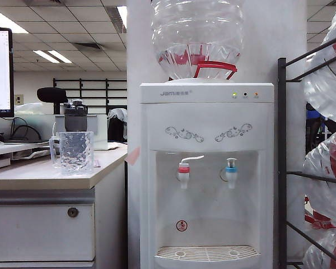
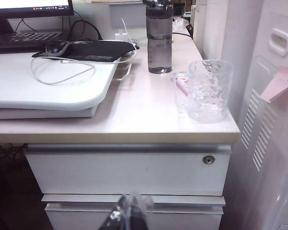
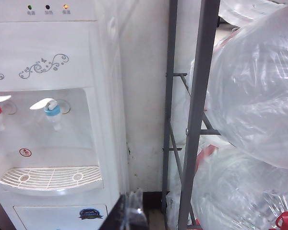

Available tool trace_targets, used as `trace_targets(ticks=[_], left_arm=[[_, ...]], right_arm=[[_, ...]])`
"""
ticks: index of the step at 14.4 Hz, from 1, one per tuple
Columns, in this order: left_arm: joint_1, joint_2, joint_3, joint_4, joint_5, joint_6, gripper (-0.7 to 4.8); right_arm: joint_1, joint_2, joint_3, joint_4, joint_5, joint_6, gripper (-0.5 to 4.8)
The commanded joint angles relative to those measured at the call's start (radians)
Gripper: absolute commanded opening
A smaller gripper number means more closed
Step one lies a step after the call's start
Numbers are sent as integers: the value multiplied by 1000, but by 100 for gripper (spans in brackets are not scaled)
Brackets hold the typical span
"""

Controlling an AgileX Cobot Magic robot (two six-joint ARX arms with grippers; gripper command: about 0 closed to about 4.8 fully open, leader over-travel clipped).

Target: Pick up the plastic mug from the left desk, go to the cold water outlet of the water dispenser, press the vertical switch to get some water, then put the mug back on the desk.

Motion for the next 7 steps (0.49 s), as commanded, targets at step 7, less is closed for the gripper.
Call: trace_targets(ticks=[7], left_arm=[[-1, 0, 55, 10, -29, -169, -5]], right_arm=[[1, 0, 147, -7, 43, 60, -5]])
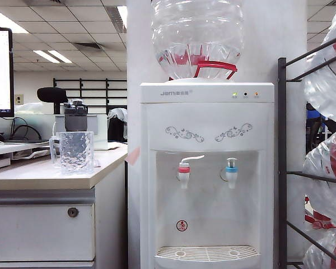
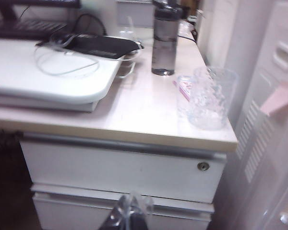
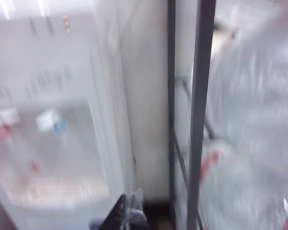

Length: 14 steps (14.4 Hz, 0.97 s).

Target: Pick up the plastic mug from the left desk, go to the cold water outlet of the water dispenser, press the vertical switch to get some water, then put the mug back on the desk.

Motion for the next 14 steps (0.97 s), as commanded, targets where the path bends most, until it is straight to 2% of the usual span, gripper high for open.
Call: trace_targets(ticks=[1, 3, 4, 5, 8, 9, 12, 14], left_arm=[[0, 5, 87, -7, -19, -80, -5], [0, 54, 192, -59, -28, -107, -5], [-1, 225, 344, 20, -52, -101, -5], [-1, 297, 386, 56, -49, -87, -5], [-1, 553, 489, 115, 53, -90, -5], [-2, 704, 497, 239, 112, -91, -5], [-2, 866, 499, 384, 114, -90, -5], [-2, 998, 500, 496, 114, -90, -5]], right_arm=[[1, -1, 132, -9, 55, 12, -5], [2, 12, 232, -92, 54, 12, -5], [2, 82, 369, -103, 54, 12, -5], [2, 124, 415, -102, 52, 12, -5], [2, 269, 528, -71, 27, 12, -5], [2, 339, 574, -42, -38, 12, -5], [2, 406, 625, -43, -93, 12, -5], [2, 421, 635, -27, -93, 12, -5]])
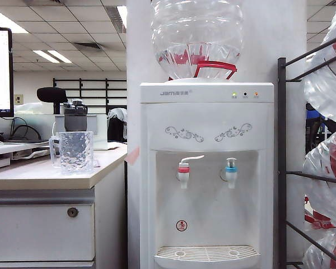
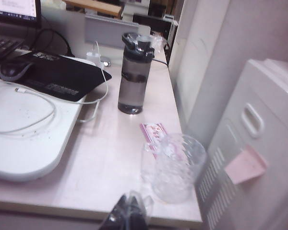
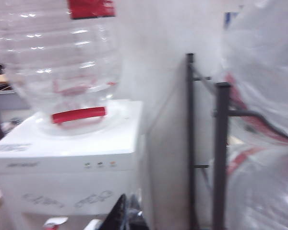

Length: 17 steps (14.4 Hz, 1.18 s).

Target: Pick up the plastic mug from the left desk, go to the cold water outlet of the water dispenser, press the vertical switch to get some water, then put the mug back on the desk.

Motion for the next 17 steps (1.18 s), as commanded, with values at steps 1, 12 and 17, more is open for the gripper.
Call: trace_targets(ticks=[1, 12, 17], left_arm=[[-1, 169, 8, 172, 5, 0, -3], [-108, 900, 262, 521, -126, 31, 462], [-107, 1096, 385, 568, -158, 26, 462]], right_arm=[[2, 13, 13, 35, -6, 4, -5], [2, 13, 11, -7, -32, 3, -5], [2, 14, 11, -24, -32, 3, -5]])
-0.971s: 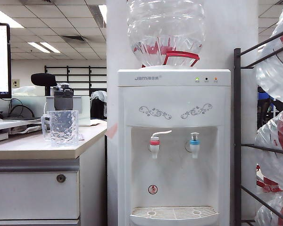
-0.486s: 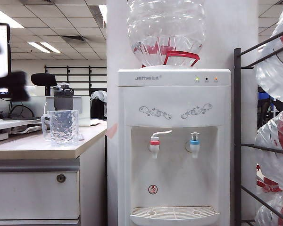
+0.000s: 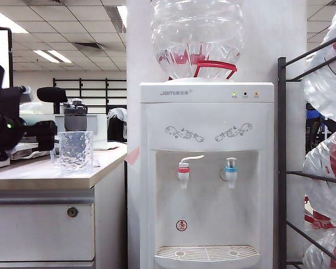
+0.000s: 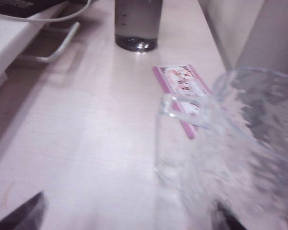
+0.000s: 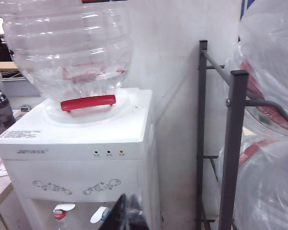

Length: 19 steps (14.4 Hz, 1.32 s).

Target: Pick up the plastic mug from the left desk, go to the cold water outlet of the water dispenser, press the vertical switch to get some water, then put the mug back on the desk.

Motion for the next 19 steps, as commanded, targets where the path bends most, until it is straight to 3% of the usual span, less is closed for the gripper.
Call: trace_targets(ticks=[1, 5, 12, 18, 19], left_arm=[[0, 56, 47, 48, -21, -2, 462], [0, 148, 130, 89, -39, -1, 461], [1, 236, 295, 5, -46, 6, 461], [2, 265, 322, 3, -62, 6, 453], [1, 265, 330, 1, -61, 6, 389]], right_arm=[[1, 0, 4, 12, -2, 3, -5], [2, 13, 4, -11, -46, 3, -5], [2, 12, 4, -10, -46, 4, -5], [2, 13, 4, -11, -46, 4, -5], [2, 13, 4, -11, -46, 4, -5]])
